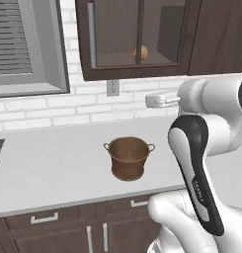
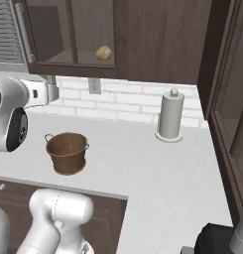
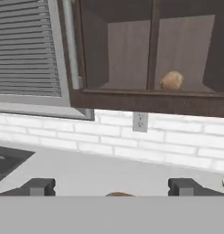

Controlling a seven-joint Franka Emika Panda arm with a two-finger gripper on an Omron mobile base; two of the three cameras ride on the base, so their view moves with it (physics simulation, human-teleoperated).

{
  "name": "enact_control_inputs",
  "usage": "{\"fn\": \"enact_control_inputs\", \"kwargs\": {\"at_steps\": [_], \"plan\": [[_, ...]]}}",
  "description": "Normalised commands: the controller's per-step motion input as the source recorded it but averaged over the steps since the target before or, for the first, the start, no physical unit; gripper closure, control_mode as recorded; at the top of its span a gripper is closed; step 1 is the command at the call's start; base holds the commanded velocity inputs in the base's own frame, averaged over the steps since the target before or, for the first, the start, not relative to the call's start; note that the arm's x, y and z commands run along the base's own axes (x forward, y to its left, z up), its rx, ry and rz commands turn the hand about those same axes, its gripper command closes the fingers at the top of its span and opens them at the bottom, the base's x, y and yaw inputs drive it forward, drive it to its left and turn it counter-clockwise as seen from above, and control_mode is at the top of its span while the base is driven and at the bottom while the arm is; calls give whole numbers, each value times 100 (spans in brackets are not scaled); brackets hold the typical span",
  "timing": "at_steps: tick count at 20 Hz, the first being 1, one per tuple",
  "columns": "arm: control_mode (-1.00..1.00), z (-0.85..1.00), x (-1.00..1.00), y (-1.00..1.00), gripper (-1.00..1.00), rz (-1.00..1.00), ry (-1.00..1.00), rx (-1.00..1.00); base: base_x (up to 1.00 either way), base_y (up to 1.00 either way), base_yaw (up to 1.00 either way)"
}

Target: Open the cabinet, pick up the bread from the cabinet and place it in the basket. Then move the basket to the dining counter.

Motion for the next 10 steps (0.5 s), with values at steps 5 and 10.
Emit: {"fn": "enact_control_inputs", "kwargs": {"at_steps": [5, 10], "plan": [[-100, 46, 11, 70, -100, -4, -47, 10, 0, 0, 0], [-100, 3, 29, 46, -100, -5, -42, 3, 0, 0, 0]]}}
